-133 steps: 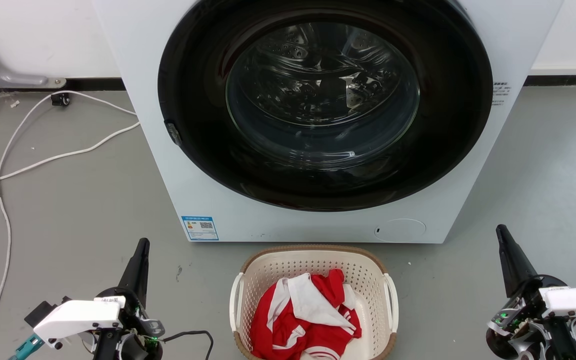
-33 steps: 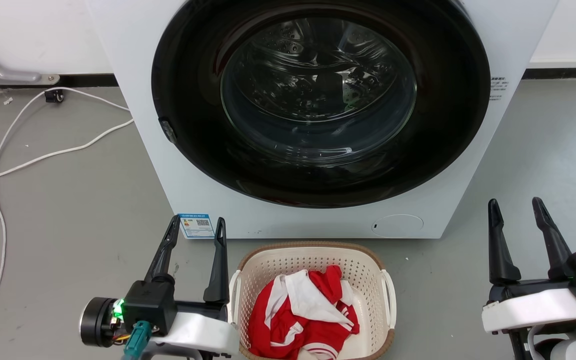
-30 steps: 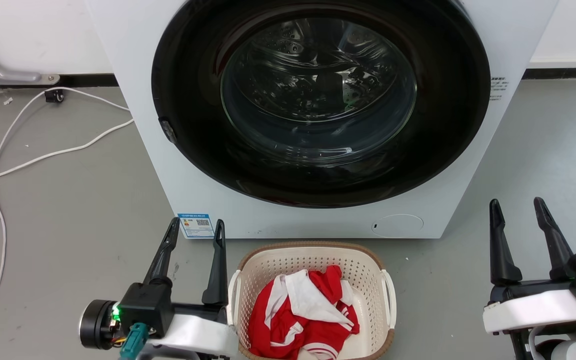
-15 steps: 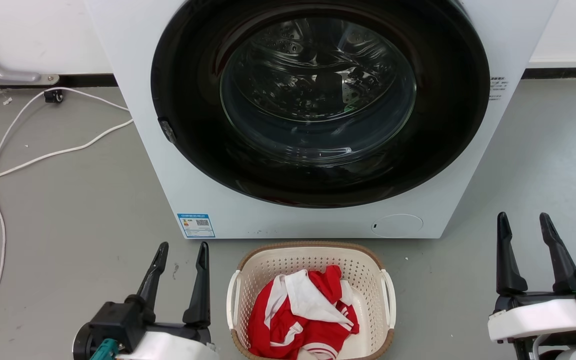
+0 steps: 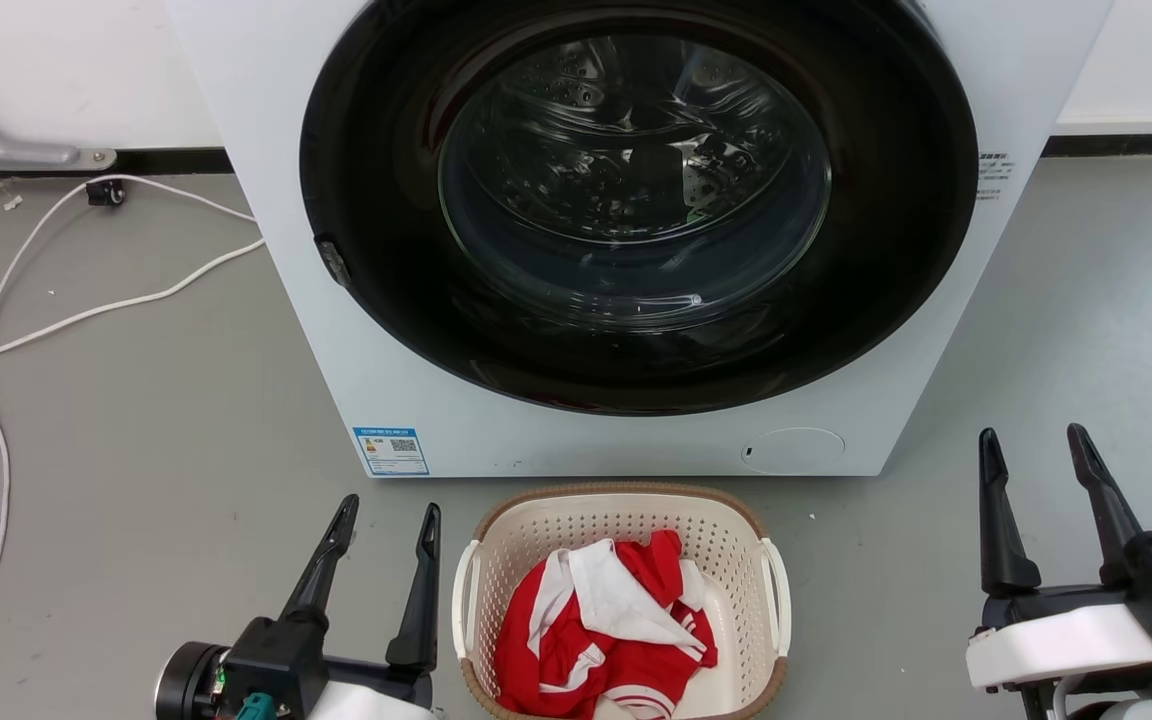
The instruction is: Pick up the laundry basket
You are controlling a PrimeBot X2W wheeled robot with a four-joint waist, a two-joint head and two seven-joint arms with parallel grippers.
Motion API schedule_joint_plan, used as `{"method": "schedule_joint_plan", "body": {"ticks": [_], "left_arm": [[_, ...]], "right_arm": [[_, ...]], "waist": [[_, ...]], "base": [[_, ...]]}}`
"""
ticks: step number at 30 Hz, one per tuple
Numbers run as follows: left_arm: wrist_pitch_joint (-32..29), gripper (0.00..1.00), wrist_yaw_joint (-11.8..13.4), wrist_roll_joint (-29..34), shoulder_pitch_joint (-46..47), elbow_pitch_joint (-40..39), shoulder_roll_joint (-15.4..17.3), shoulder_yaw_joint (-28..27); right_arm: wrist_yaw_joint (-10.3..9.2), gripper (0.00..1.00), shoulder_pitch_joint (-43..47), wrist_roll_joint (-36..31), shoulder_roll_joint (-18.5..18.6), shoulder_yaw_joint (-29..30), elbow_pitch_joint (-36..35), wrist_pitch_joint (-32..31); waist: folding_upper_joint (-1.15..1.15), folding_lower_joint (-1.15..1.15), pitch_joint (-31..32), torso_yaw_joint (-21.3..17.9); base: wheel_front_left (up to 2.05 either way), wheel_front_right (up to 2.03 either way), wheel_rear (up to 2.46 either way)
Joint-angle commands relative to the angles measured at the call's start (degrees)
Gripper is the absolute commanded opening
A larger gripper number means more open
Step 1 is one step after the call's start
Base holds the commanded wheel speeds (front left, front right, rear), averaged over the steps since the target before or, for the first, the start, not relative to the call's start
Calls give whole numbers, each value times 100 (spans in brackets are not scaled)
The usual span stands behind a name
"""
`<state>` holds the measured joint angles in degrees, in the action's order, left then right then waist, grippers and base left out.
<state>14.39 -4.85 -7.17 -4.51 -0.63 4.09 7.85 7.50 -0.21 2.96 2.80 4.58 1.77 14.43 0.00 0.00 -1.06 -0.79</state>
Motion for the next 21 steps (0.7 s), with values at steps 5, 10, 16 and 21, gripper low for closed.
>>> {"method": "schedule_joint_plan", "body": {"ticks": [5,10,16,21], "left_arm": [[91,100,-80,326,-101,-50,-53,-47],[90,100,-118,335,-95,-29,-77,-94],[90,100,-157,336,-97,4,-99,-131],[90,100,-183,330,-48,29,-108,-149]], "right_arm": [[-2,100,53,-253,15,-27,-26,83],[-2,100,47,-215,15,-32,-5,78],[-2,100,49,-193,15,-17,17,78],[-2,100,16,-173,15,1,22,78]], "waist": [[0,0,8,-5],[0,0,4,-12],[0,0,-11,-11],[0,0,-53,2]], "base": [[0,0,0],[0,0,0],[0,0,0],[0,0,0]]}}
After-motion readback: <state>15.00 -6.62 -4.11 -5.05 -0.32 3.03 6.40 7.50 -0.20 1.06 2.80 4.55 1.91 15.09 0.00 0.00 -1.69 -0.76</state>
